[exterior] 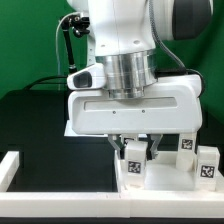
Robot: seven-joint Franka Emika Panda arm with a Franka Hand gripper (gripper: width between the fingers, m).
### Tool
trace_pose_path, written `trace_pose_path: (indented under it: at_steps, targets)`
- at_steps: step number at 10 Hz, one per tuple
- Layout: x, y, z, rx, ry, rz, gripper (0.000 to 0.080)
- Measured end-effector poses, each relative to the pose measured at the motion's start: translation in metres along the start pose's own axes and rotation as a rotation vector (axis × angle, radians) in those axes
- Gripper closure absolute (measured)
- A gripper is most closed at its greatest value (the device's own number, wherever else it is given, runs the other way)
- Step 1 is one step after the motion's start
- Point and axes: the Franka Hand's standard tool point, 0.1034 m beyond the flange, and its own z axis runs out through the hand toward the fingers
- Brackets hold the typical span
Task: Assemble square table
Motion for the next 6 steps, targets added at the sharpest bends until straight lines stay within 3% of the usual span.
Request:
trace_pose_path:
  at_steps: [2, 5, 6]
  targets:
    - [-0.001, -0.001, 0.001, 0.0, -0.001, 0.157, 0.0506]
    - [-0.003, -0.009, 0.003, -0.019, -0.045, 0.702, 0.0506]
    - [-0.004, -0.015, 0.001, -0.008, -0.071, 0.924, 0.0506]
